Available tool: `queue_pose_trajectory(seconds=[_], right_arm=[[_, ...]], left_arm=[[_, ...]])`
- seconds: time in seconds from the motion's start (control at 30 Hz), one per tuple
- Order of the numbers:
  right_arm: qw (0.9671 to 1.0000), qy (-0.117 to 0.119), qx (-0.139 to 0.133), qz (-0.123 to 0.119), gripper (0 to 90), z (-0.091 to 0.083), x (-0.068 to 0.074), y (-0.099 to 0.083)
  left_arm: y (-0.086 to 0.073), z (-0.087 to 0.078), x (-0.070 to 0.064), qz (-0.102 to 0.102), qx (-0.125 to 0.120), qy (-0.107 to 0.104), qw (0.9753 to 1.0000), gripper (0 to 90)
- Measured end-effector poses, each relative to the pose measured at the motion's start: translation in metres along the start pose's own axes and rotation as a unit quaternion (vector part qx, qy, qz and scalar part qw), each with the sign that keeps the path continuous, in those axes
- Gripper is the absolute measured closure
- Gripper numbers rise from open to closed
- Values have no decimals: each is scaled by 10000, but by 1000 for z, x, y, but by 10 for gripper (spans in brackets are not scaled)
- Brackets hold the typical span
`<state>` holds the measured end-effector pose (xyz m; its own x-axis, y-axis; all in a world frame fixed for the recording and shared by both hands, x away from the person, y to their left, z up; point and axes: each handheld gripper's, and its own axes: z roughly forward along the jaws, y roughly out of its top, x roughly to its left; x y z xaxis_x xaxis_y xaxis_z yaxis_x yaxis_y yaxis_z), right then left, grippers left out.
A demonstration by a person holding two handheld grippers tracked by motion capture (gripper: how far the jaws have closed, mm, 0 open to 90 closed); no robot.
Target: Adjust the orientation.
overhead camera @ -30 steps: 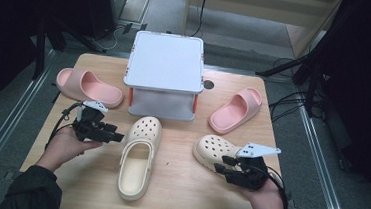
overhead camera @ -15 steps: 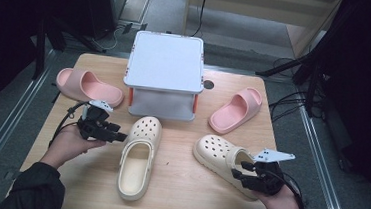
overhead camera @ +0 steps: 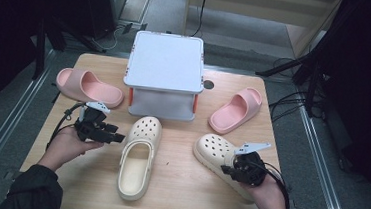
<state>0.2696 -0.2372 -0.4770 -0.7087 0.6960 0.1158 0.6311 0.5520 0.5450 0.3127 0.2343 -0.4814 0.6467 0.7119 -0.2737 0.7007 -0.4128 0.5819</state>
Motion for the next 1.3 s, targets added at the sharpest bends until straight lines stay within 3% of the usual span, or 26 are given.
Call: queue_pose_trajectory(seconds=[0.07,0.2,0.43,0.8,1.17,1.3], right_arm=[[10000,2,10,20,777,1,2,2],[9997,-9,-239,112,777,-1,14,20],[9987,-62,-512,42,776,6,31,47],[9989,-103,-448,124,773,37,43,76],[9992,-195,-350,33,774,61,57,87],[9993,-128,-347,-20,771,67,61,88]], left_arm=[[0,0,0,2,-7,6,10000,457],[-2,-1,-2,9,-27,7,10000,458],[-4,-1,-4,54,-24,5,10000,458],[-3,2,-7,110,6,-41,9999,459],[-3,4,-8,145,27,-64,9999,459],[-3,5,-9,154,60,-70,9998,458]])
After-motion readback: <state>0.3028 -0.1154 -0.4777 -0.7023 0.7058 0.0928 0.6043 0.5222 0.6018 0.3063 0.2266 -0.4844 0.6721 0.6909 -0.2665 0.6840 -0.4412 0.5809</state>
